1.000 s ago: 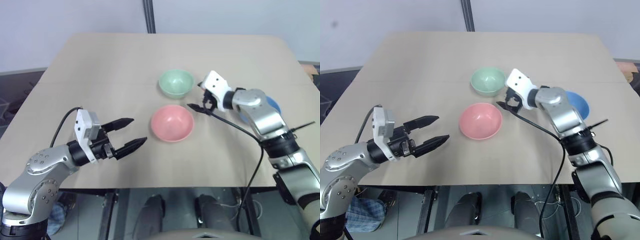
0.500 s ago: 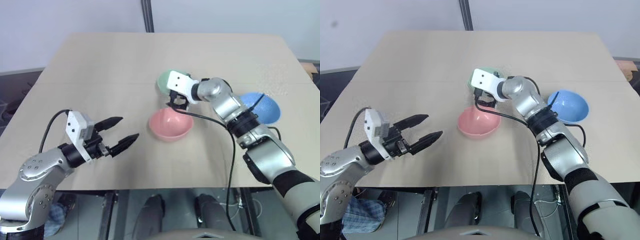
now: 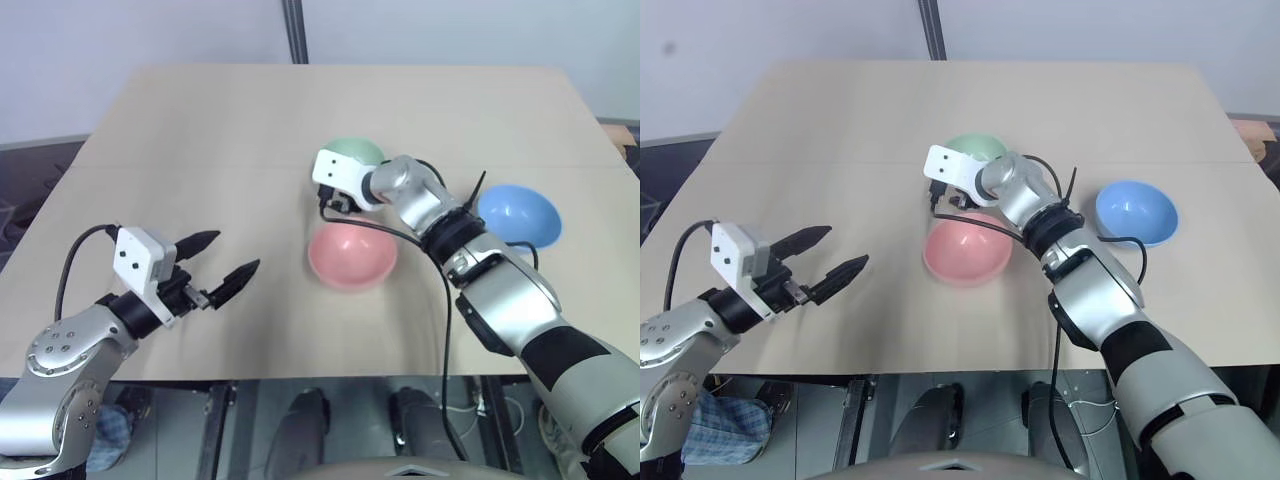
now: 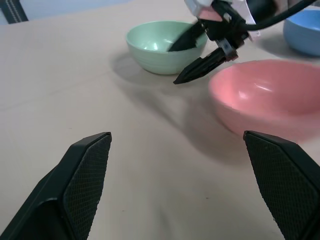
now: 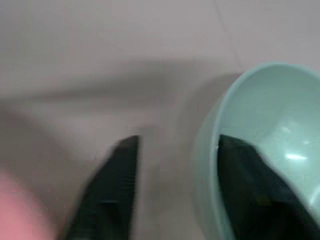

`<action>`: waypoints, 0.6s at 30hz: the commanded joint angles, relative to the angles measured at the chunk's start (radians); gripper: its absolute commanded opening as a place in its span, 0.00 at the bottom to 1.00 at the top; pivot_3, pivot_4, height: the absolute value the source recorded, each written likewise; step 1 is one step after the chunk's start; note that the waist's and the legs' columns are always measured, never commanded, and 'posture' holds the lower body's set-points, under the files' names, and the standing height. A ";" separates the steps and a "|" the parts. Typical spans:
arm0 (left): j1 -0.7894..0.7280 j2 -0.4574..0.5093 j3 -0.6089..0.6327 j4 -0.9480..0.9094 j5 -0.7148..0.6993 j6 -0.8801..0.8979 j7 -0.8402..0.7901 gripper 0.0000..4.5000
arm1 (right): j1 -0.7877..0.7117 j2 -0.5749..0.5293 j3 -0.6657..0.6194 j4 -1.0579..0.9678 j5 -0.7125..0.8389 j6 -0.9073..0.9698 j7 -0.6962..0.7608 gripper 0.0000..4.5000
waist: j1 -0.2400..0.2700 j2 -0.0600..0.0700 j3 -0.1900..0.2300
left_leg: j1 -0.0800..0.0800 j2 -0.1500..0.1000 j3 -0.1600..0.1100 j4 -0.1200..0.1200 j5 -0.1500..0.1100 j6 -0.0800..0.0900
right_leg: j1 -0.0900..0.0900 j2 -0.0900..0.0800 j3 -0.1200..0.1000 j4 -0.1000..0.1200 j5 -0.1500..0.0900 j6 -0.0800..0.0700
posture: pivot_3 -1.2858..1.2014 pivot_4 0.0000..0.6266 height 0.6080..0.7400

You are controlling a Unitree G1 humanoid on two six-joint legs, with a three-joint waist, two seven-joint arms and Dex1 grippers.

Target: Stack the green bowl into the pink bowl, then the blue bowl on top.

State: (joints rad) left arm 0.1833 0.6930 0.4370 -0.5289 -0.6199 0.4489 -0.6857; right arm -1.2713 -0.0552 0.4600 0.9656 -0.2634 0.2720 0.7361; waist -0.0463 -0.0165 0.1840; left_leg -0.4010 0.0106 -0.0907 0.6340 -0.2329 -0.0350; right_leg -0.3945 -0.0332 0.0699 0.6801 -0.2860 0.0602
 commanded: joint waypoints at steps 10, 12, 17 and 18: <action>0.000 -0.001 0.021 -0.039 0.006 -0.032 0.001 1.00 | -0.026 -0.007 -0.027 -0.029 -0.018 -0.046 0.000 0.00 | -0.003 0.000 0.000 | 0.000 0.000 0.000 0.000 0.000 0.000 | 0.000 0.000 0.000 0.000 0.000 0.000 | 0.52 0.24 1.00; -0.007 0.002 0.013 -0.033 0.008 -0.034 -0.009 1.00 | -0.018 -0.022 -0.023 -0.063 -0.026 -0.077 -0.005 0.00 | -0.003 0.000 0.000 | 0.000 0.000 0.000 0.000 0.000 0.000 | 0.000 0.000 0.000 0.000 0.000 0.000 | 0.52 0.24 1.00; -0.047 0.004 -0.016 -0.013 0.003 -0.040 -0.041 1.00 | 0.025 -0.104 -0.043 -0.270 -0.022 -0.086 0.030 0.00 | -0.002 0.000 0.000 | -0.001 0.000 0.000 0.000 0.000 0.000 | -0.001 0.000 0.000 0.000 0.000 0.000 | 0.52 0.24 1.00; -0.059 0.005 -0.024 -0.008 0.000 -0.041 -0.051 1.00 | 0.042 -0.130 -0.051 -0.339 -0.012 -0.078 0.053 0.00 | -0.001 0.000 0.000 | -0.001 0.000 0.000 0.000 0.000 0.000 | -0.001 0.000 0.000 0.000 0.000 0.000 | 0.52 0.24 1.00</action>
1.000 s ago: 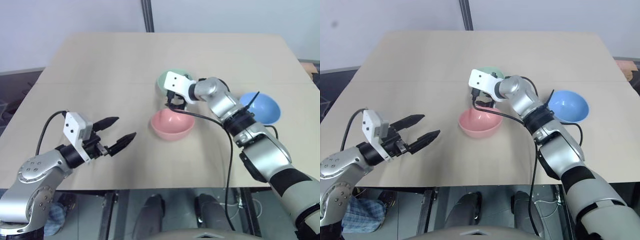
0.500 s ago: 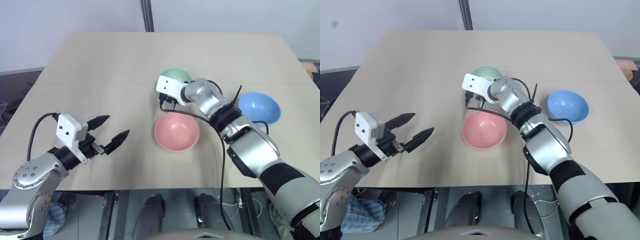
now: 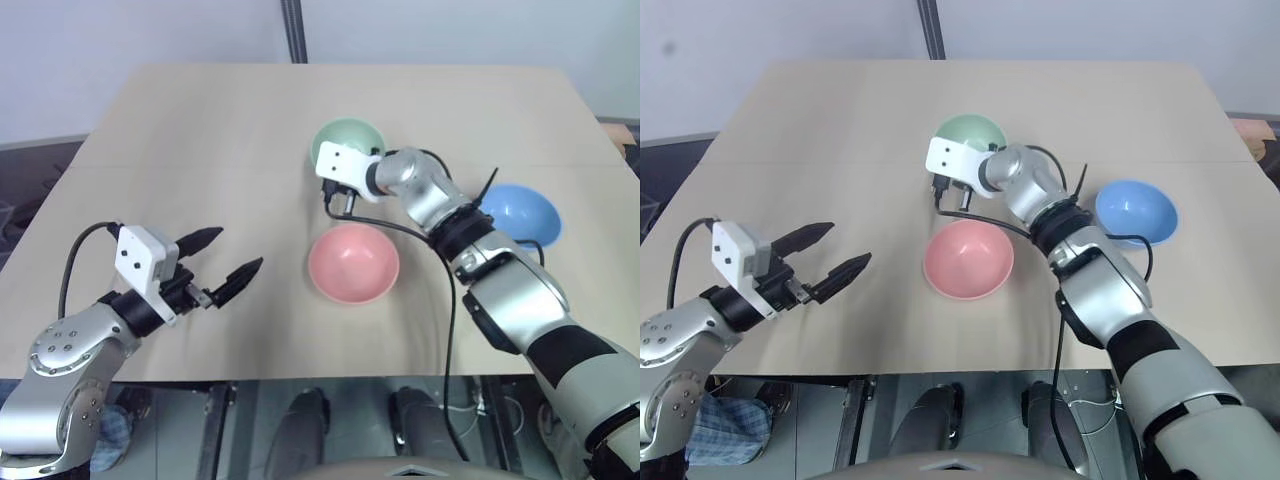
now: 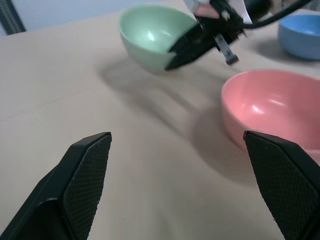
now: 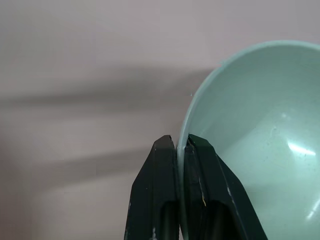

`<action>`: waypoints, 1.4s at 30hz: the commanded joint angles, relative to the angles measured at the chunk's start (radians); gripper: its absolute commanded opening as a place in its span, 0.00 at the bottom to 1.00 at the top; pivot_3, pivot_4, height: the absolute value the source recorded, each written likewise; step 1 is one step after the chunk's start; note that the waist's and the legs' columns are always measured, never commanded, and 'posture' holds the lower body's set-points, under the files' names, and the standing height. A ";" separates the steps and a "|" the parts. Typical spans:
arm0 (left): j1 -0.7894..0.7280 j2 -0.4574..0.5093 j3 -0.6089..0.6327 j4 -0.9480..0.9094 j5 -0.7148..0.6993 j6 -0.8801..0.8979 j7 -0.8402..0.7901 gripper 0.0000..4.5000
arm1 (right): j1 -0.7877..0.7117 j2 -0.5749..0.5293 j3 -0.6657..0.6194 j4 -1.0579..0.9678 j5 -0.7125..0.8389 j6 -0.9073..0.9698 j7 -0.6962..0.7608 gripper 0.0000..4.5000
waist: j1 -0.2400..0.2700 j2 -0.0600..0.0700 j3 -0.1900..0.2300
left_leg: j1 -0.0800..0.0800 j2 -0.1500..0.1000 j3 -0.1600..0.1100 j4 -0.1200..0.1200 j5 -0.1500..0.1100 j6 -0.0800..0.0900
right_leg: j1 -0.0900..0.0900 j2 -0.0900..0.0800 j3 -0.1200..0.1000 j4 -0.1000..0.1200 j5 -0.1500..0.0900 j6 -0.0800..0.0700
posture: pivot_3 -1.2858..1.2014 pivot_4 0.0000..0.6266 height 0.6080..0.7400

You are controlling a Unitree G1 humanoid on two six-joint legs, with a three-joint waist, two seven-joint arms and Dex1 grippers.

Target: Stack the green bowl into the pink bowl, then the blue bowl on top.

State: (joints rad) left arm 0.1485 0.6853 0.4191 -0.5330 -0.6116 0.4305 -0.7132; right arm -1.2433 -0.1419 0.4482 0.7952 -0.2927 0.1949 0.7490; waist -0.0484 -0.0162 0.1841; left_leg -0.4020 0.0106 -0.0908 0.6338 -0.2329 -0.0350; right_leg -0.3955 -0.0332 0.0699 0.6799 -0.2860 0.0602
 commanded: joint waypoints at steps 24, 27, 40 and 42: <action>-0.378 0.063 -0.220 0.304 0.046 -0.062 -0.295 1.00 | 0.440 -0.505 -0.057 -1.325 0.468 0.461 0.498 0.25 | 0.005 0.000 0.000 | -0.001 0.000 -0.001 0.004 0.000 0.000 | 0.001 0.000 -0.002 0.001 0.000 0.000 | 0.52 0.24 1.00; -0.388 0.061 -0.225 0.316 0.052 -0.067 -0.302 1.00 | 0.423 -0.495 -0.061 -1.324 0.475 0.510 0.461 0.51 | 0.005 0.000 0.000 | -0.002 0.000 -0.002 0.004 0.000 0.000 | 0.001 0.000 -0.002 0.001 0.000 0.000 | 0.52 0.24 1.00; -0.381 0.050 -0.237 0.277 0.005 -0.039 -0.364 1.00 | 0.469 -0.653 -0.241 -1.188 0.499 0.638 0.325 0.51 | 0.009 -0.001 0.000 | -0.002 0.000 -0.002 0.004 0.000 0.000 | 0.001 -0.001 -0.003 0.000 0.000 0.000 | 0.52 0.24 1.00; -0.397 0.043 -0.243 0.272 -0.019 -0.024 -0.379 1.00 | 0.492 -0.684 -0.256 -1.128 0.462 0.639 0.269 0.51 | 0.010 -0.001 0.000 | -0.002 0.000 -0.002 0.004 0.000 0.000 | 0.001 -0.001 -0.003 0.000 0.000 0.000 | 0.52 0.24 1.00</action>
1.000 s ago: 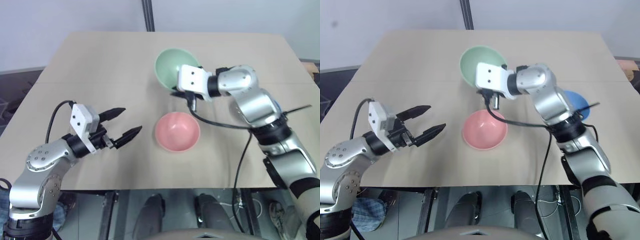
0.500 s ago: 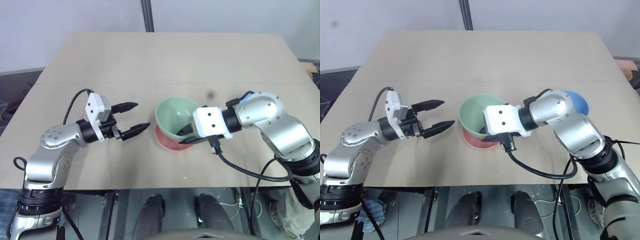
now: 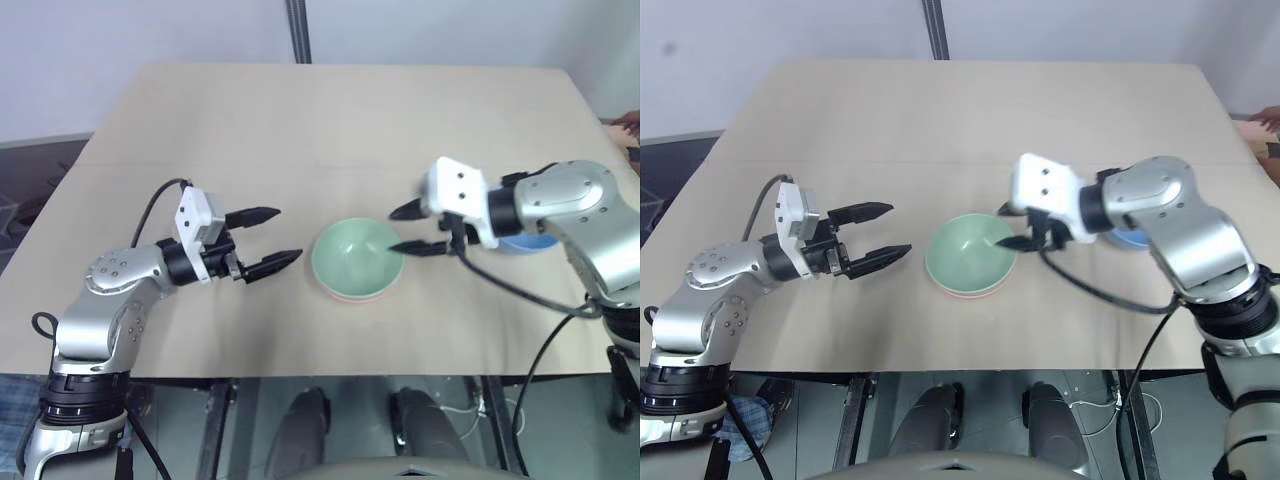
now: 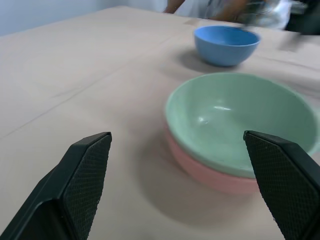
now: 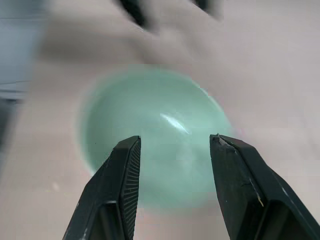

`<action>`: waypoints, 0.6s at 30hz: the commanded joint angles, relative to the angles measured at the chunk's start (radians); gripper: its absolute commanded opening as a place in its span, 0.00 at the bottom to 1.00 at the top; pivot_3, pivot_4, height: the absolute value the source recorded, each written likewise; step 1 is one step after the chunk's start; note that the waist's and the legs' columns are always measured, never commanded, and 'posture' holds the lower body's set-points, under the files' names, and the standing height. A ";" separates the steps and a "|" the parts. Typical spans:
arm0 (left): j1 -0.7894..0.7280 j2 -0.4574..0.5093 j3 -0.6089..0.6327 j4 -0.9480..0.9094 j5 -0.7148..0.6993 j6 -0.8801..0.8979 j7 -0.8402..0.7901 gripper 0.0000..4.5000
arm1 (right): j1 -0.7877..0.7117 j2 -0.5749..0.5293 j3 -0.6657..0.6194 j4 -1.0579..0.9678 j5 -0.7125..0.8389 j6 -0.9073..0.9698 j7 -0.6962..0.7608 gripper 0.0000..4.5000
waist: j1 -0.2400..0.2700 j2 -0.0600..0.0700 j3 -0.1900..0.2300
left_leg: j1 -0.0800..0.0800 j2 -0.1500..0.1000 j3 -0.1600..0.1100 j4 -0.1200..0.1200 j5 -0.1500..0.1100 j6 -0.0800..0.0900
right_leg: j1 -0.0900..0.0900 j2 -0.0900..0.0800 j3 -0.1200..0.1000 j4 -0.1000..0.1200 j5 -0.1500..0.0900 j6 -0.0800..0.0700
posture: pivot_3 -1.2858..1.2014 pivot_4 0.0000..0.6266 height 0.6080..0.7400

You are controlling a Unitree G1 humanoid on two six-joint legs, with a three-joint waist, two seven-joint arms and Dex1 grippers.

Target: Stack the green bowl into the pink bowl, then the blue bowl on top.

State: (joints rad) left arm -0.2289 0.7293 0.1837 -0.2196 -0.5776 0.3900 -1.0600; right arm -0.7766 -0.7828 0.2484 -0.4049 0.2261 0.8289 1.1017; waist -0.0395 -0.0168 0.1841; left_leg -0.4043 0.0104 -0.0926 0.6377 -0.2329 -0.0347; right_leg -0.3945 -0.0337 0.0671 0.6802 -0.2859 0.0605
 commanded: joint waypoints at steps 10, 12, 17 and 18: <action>-0.162 -0.045 -0.080 -0.011 -0.116 0.060 -0.101 1.00 | 0.126 -0.111 -0.094 0.108 -0.113 0.123 -0.238 0.51 | -0.002 0.000 0.000 | -0.002 0.000 0.000 0.001 0.000 0.000 | -0.001 0.000 0.000 0.000 0.000 0.000 | 0.52 0.24 1.00; -0.194 -0.060 -0.092 0.007 -0.113 0.056 -0.111 1.00 | 0.145 -0.124 -0.104 0.109 -0.122 0.144 -0.262 0.51 | -0.001 0.000 0.000 | -0.003 0.000 0.000 0.001 0.000 0.000 | -0.002 0.000 0.000 0.000 0.000 0.000 | 0.52 0.24 1.00; -0.240 -0.083 -0.116 0.040 -0.102 0.043 -0.143 1.00 | 0.176 -0.127 -0.126 0.112 -0.132 0.189 -0.331 0.51 | -0.002 0.000 0.000 | -0.005 0.000 -0.001 0.004 0.000 0.000 | -0.002 0.000 -0.001 0.000 0.000 0.000 | 0.52 0.24 1.00; -0.245 -0.085 -0.118 0.045 -0.100 0.042 -0.147 1.00 | 0.180 -0.127 -0.129 0.116 -0.134 0.194 -0.341 0.51 | -0.002 0.000 0.000 | -0.005 0.000 -0.001 0.005 0.000 0.000 | -0.002 0.000 -0.001 0.000 0.000 0.000 | 0.52 0.24 1.00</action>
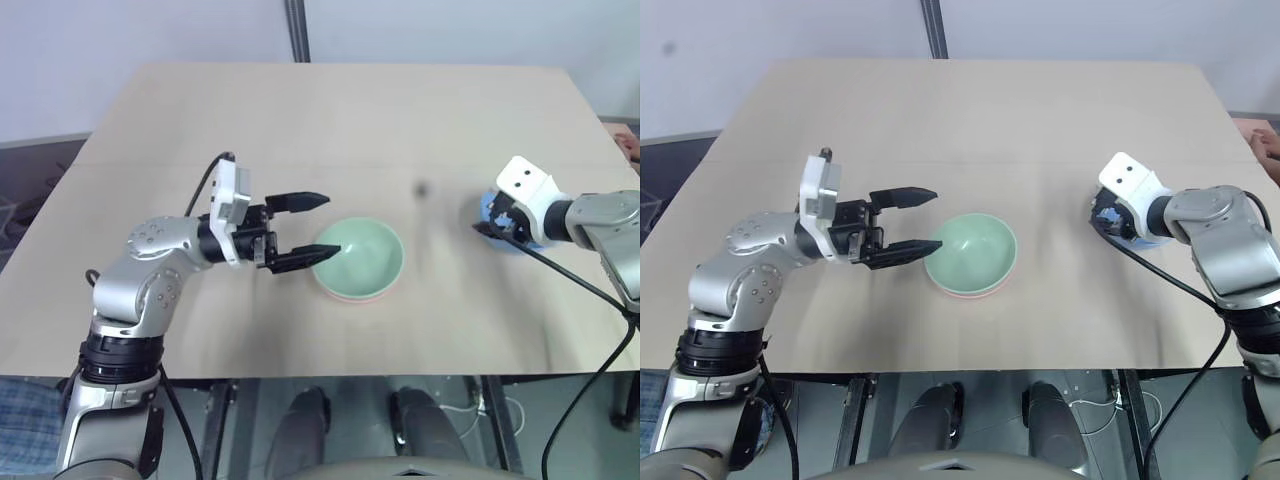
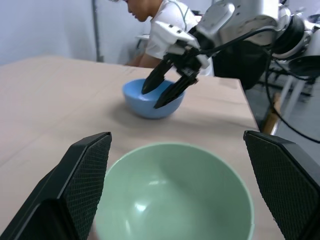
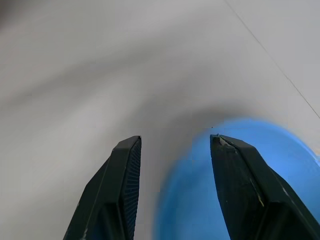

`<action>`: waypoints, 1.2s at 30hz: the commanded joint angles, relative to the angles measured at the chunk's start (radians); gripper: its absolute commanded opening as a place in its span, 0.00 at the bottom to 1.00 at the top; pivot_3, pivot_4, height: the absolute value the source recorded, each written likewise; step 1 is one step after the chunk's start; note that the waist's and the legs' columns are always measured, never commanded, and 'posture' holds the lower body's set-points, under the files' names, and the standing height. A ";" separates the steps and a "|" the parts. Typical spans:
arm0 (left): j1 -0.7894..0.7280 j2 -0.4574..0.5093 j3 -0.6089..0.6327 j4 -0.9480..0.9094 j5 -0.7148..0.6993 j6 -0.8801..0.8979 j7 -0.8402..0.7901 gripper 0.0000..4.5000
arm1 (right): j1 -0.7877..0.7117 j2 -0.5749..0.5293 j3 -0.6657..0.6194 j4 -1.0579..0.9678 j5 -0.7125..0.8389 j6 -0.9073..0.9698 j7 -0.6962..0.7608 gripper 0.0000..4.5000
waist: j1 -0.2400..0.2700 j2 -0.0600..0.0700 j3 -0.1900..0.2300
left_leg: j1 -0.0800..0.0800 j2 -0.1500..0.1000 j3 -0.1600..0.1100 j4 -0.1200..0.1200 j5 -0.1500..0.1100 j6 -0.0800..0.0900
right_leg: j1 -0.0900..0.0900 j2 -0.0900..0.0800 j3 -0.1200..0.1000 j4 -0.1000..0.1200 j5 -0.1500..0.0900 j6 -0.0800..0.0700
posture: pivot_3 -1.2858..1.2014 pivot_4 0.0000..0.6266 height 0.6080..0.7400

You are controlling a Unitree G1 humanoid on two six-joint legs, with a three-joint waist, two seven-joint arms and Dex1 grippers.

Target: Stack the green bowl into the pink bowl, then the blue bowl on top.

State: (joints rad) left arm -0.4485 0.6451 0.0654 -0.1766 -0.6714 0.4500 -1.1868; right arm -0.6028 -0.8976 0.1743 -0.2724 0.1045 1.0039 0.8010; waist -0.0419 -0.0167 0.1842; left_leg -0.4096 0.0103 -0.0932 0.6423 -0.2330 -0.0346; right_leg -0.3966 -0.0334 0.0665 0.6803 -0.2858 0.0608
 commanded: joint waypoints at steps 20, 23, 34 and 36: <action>-0.015 0.002 0.008 0.005 0.010 -0.031 -0.032 1.00 | 0.094 -0.012 -0.007 -0.001 -0.012 -0.001 -0.073 0.01 | 0.001 0.000 0.000 | -0.004 0.000 -0.004 0.006 0.000 0.000 | 0.000 0.000 -0.003 0.001 0.000 0.000 | 0.52 0.24 1.00; -0.002 0.004 0.014 0.001 0.012 -0.035 -0.026 1.00 | 0.073 -0.021 0.009 -0.048 -0.023 -0.203 -0.021 0.01 | -0.001 0.000 0.000 | -0.004 0.000 -0.004 0.006 0.000 0.000 | 0.000 0.000 -0.003 0.001 0.000 0.000 | 0.52 0.24 1.00; 0.036 0.012 0.080 0.019 0.023 -0.067 0.039 1.00 | -0.035 0.088 0.058 -0.275 0.111 -0.442 0.186 0.01 | 0.002 0.001 0.000 | -0.005 0.000 -0.006 0.007 0.000 0.000 | 0.000 0.000 -0.005 0.001 0.000 0.000 | 0.52 0.24 1.00; 0.047 0.016 0.083 0.014 0.024 -0.069 0.042 1.00 | -0.055 0.097 0.090 -0.322 0.128 -0.435 0.222 0.01 | 0.002 0.001 0.000 | -0.005 -0.001 -0.006 0.007 0.000 0.000 | 0.000 0.000 -0.005 0.001 0.000 0.000 | 0.52 0.24 1.00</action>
State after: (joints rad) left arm -0.4095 0.6477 0.1180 -0.1395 -0.6496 0.3993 -1.1490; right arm -0.6270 -0.7995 0.2575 -0.5256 0.2101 0.5815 0.9908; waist -0.0394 -0.0159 0.1846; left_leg -0.4144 0.0097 -0.0997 0.6491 -0.2330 -0.0346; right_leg -0.3967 -0.0334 0.0609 0.6815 -0.2856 0.0610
